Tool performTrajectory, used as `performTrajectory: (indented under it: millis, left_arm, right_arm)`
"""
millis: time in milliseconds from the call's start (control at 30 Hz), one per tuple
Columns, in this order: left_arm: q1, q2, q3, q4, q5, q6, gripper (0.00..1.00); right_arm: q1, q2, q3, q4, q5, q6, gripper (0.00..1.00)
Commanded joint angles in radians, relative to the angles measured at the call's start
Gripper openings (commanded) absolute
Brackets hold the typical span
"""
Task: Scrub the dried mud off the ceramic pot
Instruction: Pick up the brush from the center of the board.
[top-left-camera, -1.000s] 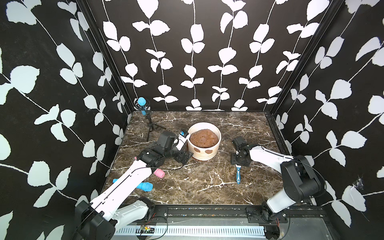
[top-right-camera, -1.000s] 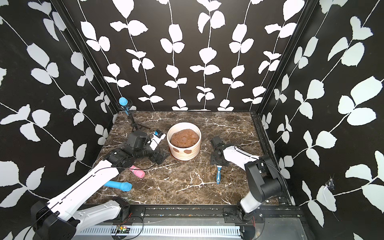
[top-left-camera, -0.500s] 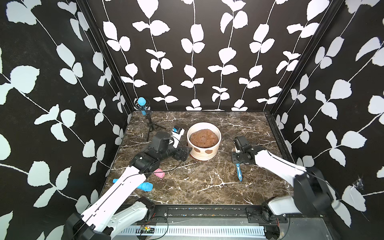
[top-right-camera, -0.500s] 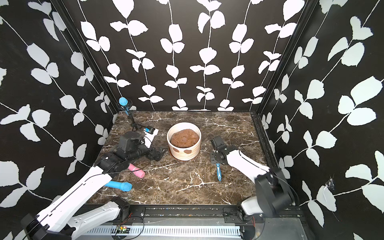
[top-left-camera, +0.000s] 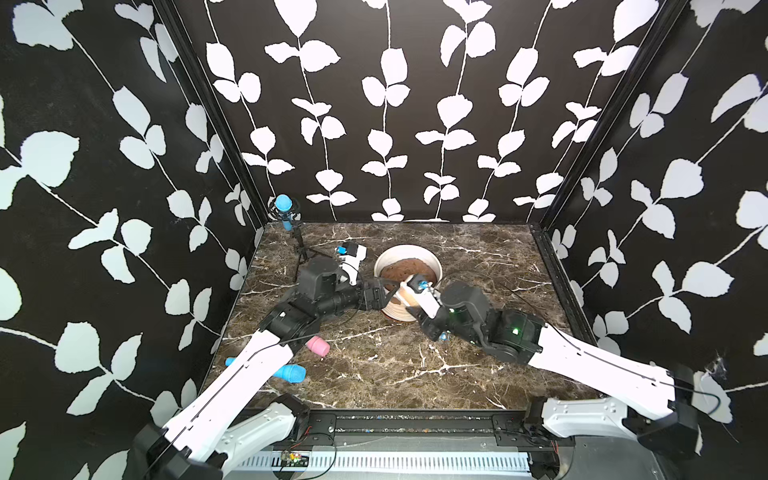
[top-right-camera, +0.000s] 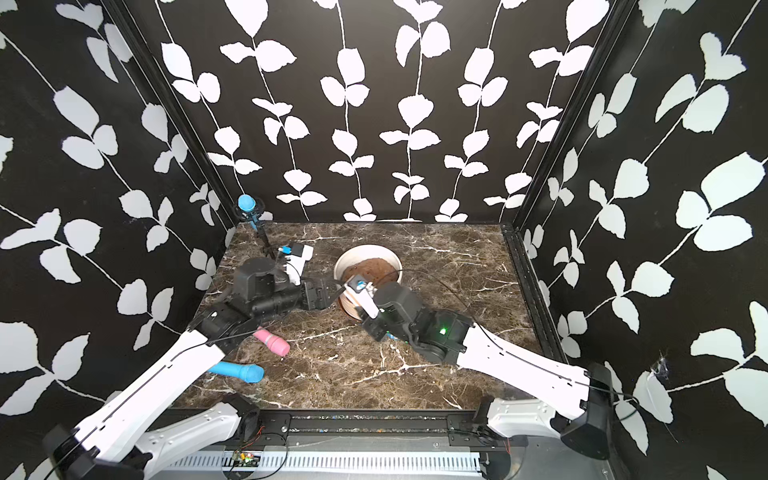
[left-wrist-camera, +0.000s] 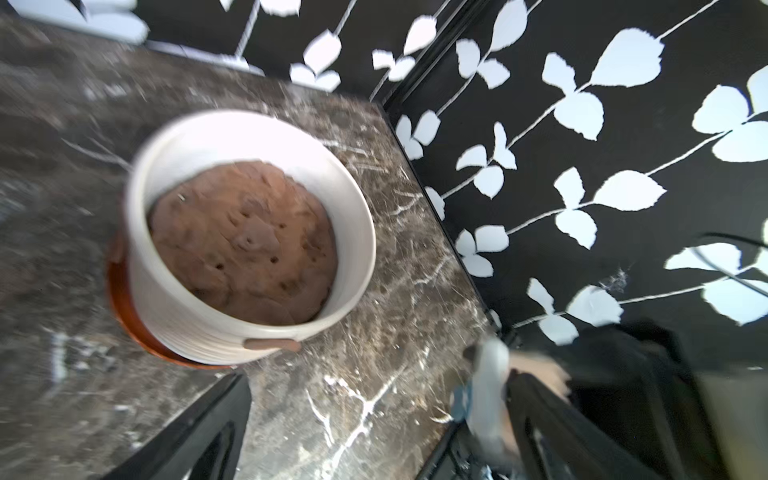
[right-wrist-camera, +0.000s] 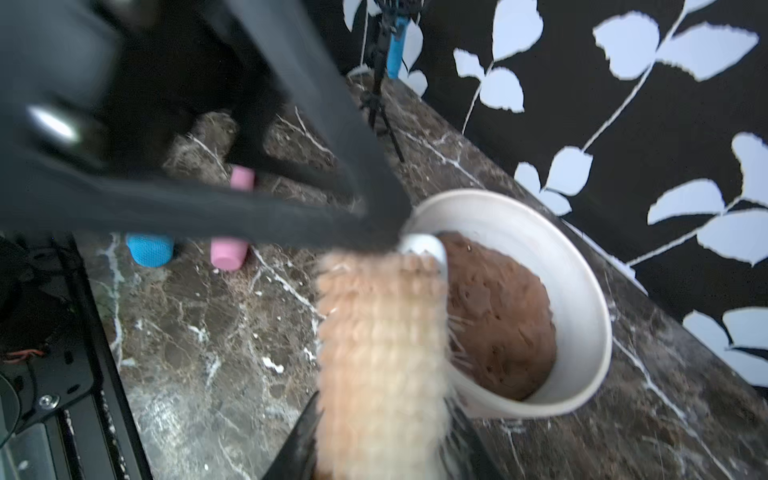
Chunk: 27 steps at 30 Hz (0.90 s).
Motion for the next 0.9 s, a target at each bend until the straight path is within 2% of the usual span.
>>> performTrajectory:
  millis: [0, 267, 533, 700, 767, 867]
  left_arm:
    - [-0.006, 0.044, 0.026, 0.022, 0.133, -0.070, 0.96]
    - [-0.006, 0.015, -0.011, 0.086, 0.220, -0.064, 0.90]
    - [-0.006, -0.016, -0.045, 0.166, 0.289, -0.069, 0.51]
    - [-0.006, -0.039, -0.080, 0.230, 0.330, -0.073, 0.29]
    - [-0.006, -0.049, -0.092, 0.249, 0.325, -0.080, 0.21]
    - [-0.006, -0.053, -0.086, 0.248, 0.322, -0.085, 0.16]
  right_arm:
    - [0.046, 0.069, 0.072, 0.102, 0.020, -0.084, 0.30]
    - [0.060, 0.084, 0.099, 0.134, -0.015, -0.063, 0.30]
    - [0.060, 0.027, 0.054, 0.157, 0.037, -0.060, 0.30]
    - [0.057, 0.015, 0.045, 0.155, 0.001, -0.039, 0.31]
    - [0.057, 0.016, 0.052, 0.139, -0.014, -0.024, 0.39]
    - [0.045, 0.002, 0.051, 0.094, -0.065, 0.009, 0.61]
